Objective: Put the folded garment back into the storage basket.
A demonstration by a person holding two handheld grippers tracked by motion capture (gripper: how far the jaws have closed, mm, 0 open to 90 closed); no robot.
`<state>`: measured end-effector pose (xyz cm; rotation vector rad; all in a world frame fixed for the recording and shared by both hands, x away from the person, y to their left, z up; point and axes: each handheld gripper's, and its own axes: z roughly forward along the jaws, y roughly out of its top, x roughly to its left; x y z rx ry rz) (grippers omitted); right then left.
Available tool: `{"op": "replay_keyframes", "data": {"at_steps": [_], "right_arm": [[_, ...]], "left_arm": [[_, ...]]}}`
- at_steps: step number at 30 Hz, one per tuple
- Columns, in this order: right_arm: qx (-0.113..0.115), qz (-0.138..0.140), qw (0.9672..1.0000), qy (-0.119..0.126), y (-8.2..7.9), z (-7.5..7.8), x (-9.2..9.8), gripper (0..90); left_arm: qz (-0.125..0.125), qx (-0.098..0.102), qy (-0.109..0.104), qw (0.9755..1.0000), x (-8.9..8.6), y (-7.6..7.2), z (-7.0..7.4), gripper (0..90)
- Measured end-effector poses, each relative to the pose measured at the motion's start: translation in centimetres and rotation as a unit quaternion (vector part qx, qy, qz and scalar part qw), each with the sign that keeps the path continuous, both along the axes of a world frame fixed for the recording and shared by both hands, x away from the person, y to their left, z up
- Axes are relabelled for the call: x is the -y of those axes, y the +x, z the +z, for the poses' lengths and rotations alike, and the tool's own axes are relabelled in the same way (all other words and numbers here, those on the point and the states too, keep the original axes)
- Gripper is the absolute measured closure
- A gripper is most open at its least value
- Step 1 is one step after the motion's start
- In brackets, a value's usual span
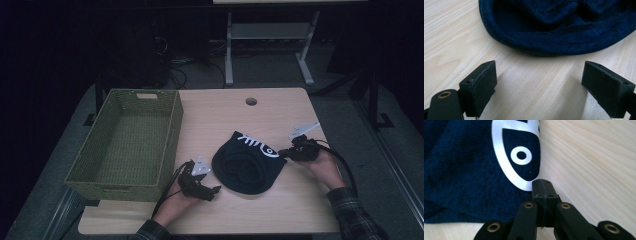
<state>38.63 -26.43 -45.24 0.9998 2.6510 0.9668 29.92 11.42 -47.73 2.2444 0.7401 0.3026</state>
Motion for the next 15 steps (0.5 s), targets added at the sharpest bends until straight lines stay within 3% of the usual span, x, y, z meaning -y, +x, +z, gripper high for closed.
{"op": "replay_keyframes", "data": {"at_steps": [15], "right_arm": [[-0.003, 0.004, 0.9999, 0.009, -3.1, -0.1, 0.3, 90.0]], "left_arm": [[-0.003, 0.003, 0.002, 1.0000, 0.0, 0.0, 0.0, 11.9]]}}
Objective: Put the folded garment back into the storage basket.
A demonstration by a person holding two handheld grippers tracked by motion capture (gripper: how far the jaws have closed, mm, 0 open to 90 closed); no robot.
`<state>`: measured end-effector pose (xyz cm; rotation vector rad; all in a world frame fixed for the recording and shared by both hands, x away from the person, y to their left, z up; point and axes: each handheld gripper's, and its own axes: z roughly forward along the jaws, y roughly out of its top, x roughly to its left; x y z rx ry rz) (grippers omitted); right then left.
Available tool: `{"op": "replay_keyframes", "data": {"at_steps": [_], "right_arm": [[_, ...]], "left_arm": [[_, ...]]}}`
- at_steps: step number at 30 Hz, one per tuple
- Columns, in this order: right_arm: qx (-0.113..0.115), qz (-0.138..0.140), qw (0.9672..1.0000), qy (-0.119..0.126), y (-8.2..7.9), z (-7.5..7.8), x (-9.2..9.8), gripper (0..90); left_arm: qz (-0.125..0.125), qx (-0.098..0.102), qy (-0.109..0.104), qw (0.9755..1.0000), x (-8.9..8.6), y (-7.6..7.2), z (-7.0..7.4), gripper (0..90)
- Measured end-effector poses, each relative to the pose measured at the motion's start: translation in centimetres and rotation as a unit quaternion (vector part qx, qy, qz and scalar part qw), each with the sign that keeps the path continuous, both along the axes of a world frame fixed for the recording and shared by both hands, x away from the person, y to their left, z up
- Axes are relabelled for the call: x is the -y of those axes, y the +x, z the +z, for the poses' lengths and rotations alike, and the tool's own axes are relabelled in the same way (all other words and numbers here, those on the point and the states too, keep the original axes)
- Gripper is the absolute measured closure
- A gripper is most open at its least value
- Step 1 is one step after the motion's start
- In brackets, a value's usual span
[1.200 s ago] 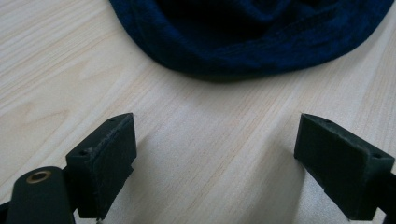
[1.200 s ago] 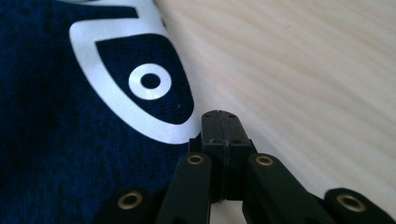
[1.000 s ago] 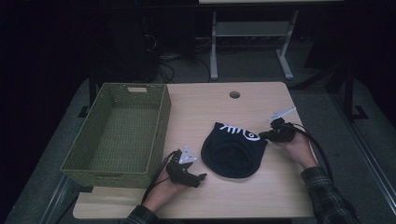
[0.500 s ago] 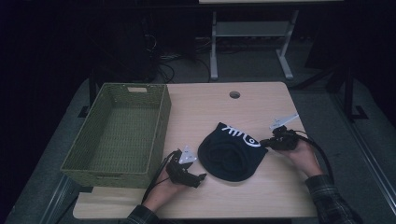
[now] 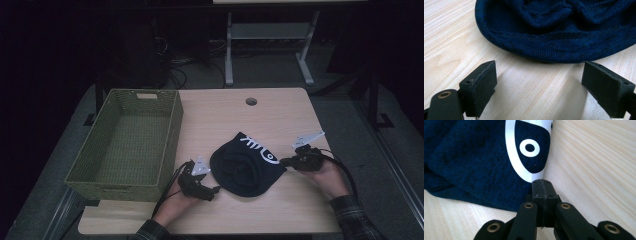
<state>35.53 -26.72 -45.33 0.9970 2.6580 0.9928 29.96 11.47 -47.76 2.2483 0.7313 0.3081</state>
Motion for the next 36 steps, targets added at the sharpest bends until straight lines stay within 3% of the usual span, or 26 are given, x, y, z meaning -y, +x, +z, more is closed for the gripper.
{"op": "replay_keyframes", "data": {"at_steps": [3, 6, 8, 13, 14, 16, 17, 20, 25, 28, 30, 36], "right_arm": [[0.011, -0.008, 0.9998, 0.013, -0.7, 0.4, 0.5, 89.3], [0.024, -0.022, 0.9993, 0.018, -1.7, 0.7, 1.0, 81.5], [0.022, -0.030, 0.9990, 0.023, -2.1, 0.7, 1.2, 80.7], [0.037, -0.057, 0.9973, 0.028, -4.6, 0.4, 2.4, 62.2], [0.037, -0.057, 0.9973, 0.028, -4.6, 0.4, 2.4, 62.2], [0.040, -0.072, 0.9961, 0.031, -5.7, -0.1, 2.8, 52.3], [0.040, -0.072, 0.9961, 0.031, -5.7, -0.1, 2.8, 52.3], [0.057, -0.091, 0.9940, 0.022, -7.0, -1.0, 3.1, 39.4], [0.070, -0.115, 0.9906, 0.022, -8.1, -1.7, 3.4, 26.1], [0.078, -0.118, 0.9898, 0.015, -8.3, -1.9, 3.4, 22.8], [0.074, -0.125, 0.9893, 0.015, -8.4, -2.3, 3.5, 17.9], [0.072, -0.130, 0.9887, 0.014, -8.3, -2.7, 3.4, 15.3]], "left_arm": [[0.000, 0.000, 0.000, 1.0000, 0.0, 0.0, 0.0, 11.9], [-0.001, 0.000, 0.000, 1.0000, 0.0, 0.0, 0.0, 11.8], [-0.001, 0.000, 0.000, 1.0000, 0.0, 0.0, 0.0, 11.9], [-0.001, 0.000, 0.000, 1.0000, 0.0, 0.0, 0.0, 11.9], [-0.001, 0.000, 0.000, 1.0000, 0.0, 0.0, 0.0, 11.9], [-0.001, 0.000, 0.000, 1.0000, 0.0, 0.0, 0.0, 11.9], [-0.001, 0.000, 0.000, 1.0000, 0.0, 0.0, 0.0, 11.9], [-0.001, 0.000, 0.000, 1.0000, 0.0, 0.0, 0.0, 11.9], [0.000, -0.003, 0.002, 1.0000, 0.1, 0.0, 0.1, 12.1], [0.002, -0.009, 0.011, 0.9999, 0.2, 0.1, 0.3, 12.6], [0.004, -0.013, 0.016, 0.9998, 0.3, 0.0, 0.4, 13.5], [-0.003, -0.037, 0.038, 0.9986, 0.9, -0.2, 1.2, 13.8]]}}
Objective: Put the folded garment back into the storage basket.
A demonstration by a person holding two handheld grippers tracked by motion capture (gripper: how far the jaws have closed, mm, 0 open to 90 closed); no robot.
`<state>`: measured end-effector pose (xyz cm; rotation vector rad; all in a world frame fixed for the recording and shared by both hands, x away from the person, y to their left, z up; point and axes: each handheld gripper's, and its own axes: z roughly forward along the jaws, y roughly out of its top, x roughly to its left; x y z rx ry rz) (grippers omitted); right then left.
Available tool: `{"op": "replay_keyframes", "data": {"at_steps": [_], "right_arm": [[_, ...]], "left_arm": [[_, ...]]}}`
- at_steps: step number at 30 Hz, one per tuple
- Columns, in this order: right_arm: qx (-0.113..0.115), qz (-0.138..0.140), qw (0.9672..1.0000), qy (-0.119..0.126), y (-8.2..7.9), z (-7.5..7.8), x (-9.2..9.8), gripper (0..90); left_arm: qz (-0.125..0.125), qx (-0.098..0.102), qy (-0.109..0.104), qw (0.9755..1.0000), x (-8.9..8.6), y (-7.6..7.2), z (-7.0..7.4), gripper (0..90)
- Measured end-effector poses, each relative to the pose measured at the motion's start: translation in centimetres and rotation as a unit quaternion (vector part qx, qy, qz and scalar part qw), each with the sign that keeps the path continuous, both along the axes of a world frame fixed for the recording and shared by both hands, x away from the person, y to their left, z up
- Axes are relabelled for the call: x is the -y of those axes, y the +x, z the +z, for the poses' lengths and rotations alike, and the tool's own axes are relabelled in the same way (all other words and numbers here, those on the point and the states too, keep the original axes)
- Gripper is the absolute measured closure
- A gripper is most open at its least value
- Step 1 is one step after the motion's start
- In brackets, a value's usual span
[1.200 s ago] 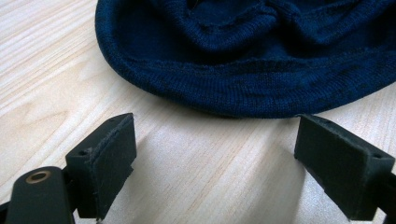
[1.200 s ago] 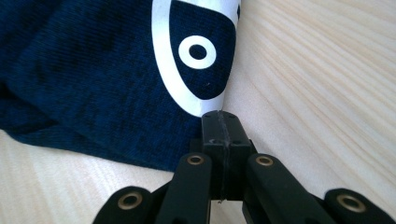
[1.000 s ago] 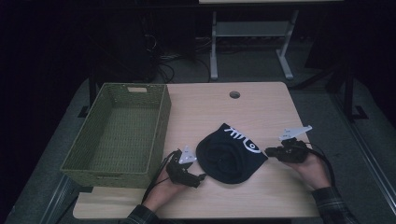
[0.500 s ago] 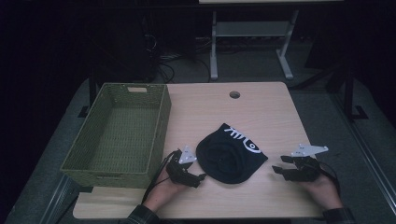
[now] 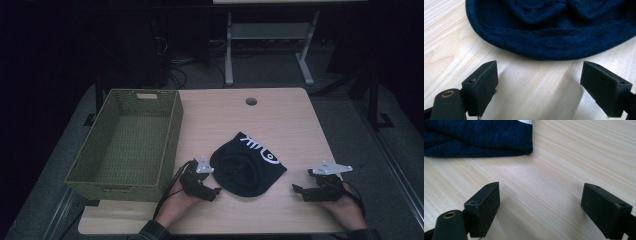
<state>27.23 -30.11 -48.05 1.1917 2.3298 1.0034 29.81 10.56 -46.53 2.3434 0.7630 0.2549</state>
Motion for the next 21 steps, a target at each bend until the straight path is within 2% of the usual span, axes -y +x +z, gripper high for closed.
{"op": "replay_keyframes", "data": {"at_steps": [2, 3, 6, 12, 17, 21], "right_arm": [[0.001, 0.003, 1.0000, 0.004, 0.0, -0.1, 0.0, 14.0], [0.001, 0.003, 1.0000, 0.004, 0.0, -0.1, 0.0, 14.0], [-0.001, 0.002, 1.0000, 0.006, 0.0, -0.1, 0.0, 13.7], [-0.003, 0.003, 1.0000, 0.007, 0.0, -0.2, -0.1, 13.1], [-0.004, 0.003, 1.0000, 0.008, 0.0, -0.1, -0.1, 13.1], [-0.004, 0.003, 1.0000, 0.008, 0.0, -0.1, -0.1, 13.1]], "left_arm": [[0.001, -0.012, -0.008, 0.9999, 0.1, -0.1, 0.6, 13.9], [0.002, -0.012, -0.008, 0.9999, 0.2, -0.1, 0.7, 13.9], [-0.004, -0.018, 0.002, 0.9998, 0.5, 0.0, 1.5, 14.1], [-0.019, -0.020, 0.006, 0.9996, 1.6, 0.3, 3.0, 16.8], [-0.031, -0.022, 0.015, 0.9992, 2.8, 1.2, 4.1, 18.4], [-0.041, -0.023, 0.020, 0.9987, 3.6, 1.6, 4.3, 20.0]]}}
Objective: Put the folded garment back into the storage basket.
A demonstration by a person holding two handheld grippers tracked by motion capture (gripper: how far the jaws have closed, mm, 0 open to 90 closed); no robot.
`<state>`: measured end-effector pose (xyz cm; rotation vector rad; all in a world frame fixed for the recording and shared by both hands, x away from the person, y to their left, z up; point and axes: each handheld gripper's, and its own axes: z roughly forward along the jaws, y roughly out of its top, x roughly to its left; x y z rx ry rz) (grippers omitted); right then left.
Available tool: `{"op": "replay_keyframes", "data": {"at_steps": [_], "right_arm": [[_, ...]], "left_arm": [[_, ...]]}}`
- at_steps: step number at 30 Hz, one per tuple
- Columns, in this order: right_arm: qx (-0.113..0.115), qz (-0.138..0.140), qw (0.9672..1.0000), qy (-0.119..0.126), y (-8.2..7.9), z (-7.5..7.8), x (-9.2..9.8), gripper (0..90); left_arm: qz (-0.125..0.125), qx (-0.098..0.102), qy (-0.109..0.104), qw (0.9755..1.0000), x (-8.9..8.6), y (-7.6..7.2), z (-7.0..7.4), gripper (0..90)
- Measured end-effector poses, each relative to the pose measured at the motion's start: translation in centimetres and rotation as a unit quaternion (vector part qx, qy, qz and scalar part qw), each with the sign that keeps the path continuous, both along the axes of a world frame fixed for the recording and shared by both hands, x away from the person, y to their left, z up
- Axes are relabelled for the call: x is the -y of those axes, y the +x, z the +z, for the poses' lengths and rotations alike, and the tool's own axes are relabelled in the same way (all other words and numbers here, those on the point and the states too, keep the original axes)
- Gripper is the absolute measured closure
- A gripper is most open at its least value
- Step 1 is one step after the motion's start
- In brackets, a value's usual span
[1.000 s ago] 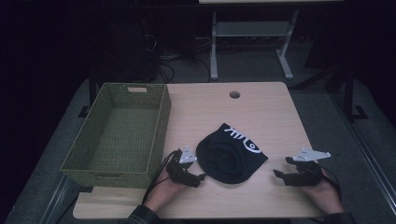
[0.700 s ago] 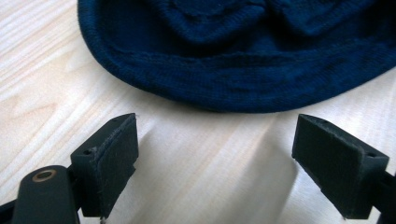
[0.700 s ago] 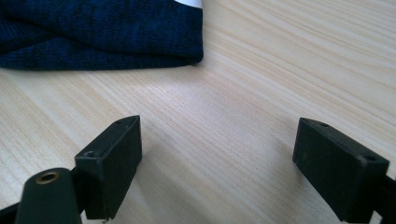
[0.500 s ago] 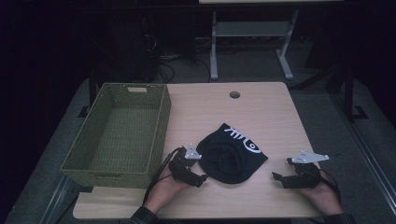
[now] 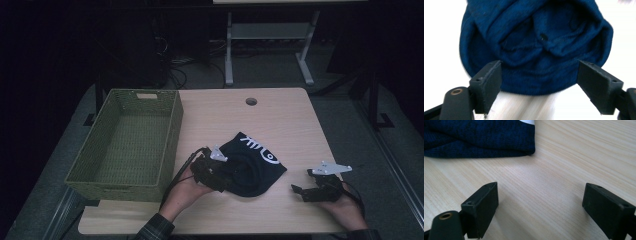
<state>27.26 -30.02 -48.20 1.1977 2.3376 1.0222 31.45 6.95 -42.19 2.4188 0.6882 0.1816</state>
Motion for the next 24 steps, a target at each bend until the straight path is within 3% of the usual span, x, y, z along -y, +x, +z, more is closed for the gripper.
{"op": "replay_keyframes", "data": {"at_steps": [14, 19, 24], "right_arm": [[0.000, 0.000, 1.0000, 0.000, 0.0, 0.0, 0.0, 13.1], [0.000, 0.000, 1.0000, 0.000, 0.0, 0.0, 0.0, 13.1], [0.000, 0.000, 1.0000, 0.000, 0.0, 0.0, 0.0, 13.2]], "left_arm": [[-0.029, -0.019, 0.038, 0.9987, 3.8, 1.6, -1.1, 23.8], [-0.030, -0.039, 0.057, 0.9971, 4.3, 2.2, -2.4, 24.8], [-0.032, -0.027, 0.068, 0.9968, 4.4, 2.2, -2.7, 29.4]]}}
